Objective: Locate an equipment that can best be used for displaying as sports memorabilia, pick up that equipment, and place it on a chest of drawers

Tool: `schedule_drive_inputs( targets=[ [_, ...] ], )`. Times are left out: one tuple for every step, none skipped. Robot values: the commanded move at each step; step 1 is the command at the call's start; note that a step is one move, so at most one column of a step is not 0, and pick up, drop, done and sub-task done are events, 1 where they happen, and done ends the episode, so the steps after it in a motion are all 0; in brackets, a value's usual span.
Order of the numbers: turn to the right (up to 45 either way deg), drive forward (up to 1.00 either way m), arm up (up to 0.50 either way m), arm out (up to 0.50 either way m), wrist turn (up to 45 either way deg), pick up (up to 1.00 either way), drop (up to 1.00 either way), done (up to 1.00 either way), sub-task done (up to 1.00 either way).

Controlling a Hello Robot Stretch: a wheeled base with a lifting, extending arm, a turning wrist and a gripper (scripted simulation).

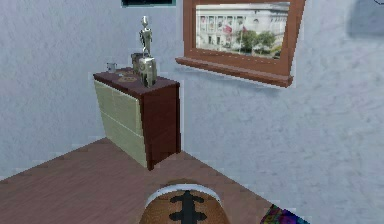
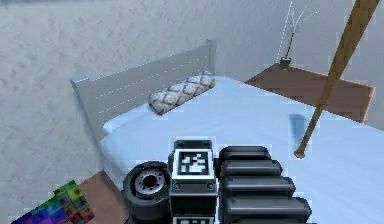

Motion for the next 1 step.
schedule_drive_inputs(
  targets=[
    [-45.0, 0.0, 0.0, 0.0, 0.0, 0.0, 0.0, 0.0, 0.0]
  ],
)
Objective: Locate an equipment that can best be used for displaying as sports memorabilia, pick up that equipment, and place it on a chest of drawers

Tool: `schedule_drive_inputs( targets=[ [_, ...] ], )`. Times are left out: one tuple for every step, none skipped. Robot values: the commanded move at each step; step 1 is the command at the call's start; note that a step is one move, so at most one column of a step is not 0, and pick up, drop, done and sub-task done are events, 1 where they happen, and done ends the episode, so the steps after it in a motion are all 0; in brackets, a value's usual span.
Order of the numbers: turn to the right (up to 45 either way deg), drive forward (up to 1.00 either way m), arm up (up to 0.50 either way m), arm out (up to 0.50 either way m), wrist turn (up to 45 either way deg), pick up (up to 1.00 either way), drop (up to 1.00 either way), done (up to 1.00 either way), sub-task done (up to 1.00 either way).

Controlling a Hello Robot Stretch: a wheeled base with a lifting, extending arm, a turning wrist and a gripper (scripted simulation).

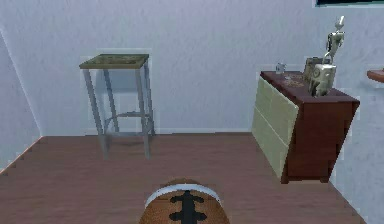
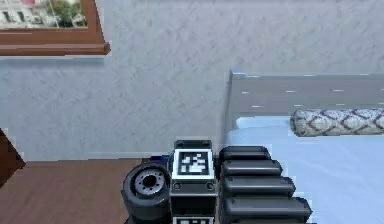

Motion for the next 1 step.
schedule_drive_inputs(
  targets=[
    [0.0, 0.25, 0.0, 0.0, 0.0, 0.0, 0.0, 0.0, 0.0]
  ],
)
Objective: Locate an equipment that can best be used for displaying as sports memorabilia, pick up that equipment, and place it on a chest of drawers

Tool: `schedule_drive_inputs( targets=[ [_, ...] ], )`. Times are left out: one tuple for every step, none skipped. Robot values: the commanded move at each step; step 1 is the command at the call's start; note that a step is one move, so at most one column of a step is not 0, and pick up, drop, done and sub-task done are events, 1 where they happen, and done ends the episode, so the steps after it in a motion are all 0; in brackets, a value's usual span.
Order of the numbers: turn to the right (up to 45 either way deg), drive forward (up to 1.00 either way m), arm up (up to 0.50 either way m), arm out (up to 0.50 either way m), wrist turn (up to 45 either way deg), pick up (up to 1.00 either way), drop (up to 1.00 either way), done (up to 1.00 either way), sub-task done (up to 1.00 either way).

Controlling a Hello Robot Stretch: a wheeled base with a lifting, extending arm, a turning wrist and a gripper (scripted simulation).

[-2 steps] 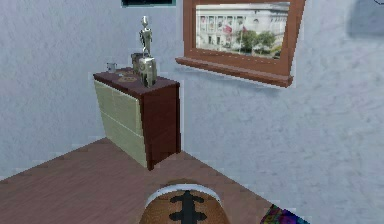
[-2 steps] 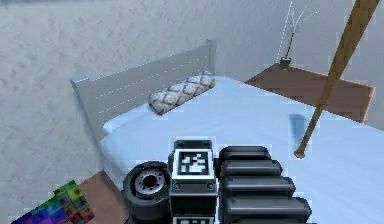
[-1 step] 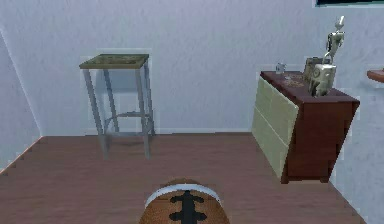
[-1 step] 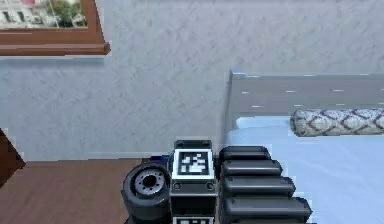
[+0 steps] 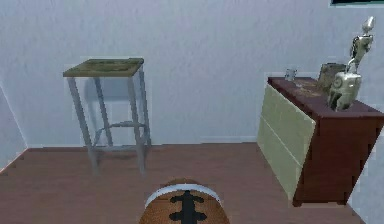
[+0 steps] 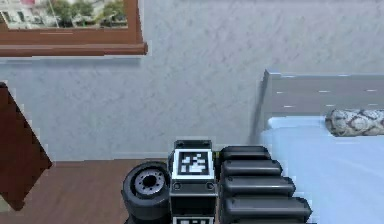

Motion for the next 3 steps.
schedule_drive_inputs(
  targets=[
    [9.0, 0.0, 0.0, 0.0, 0.0, 0.0, 0.0, 0.0, 0.0],
    [0.0, 1.0, 0.0, 0.0, 0.0, 0.0, 0.0, 0.0, 0.0],
    [3.0, 0.0, 0.0, 0.0, 0.0, 0.0, 0.0, 0.0, 0.0]
  ],
)
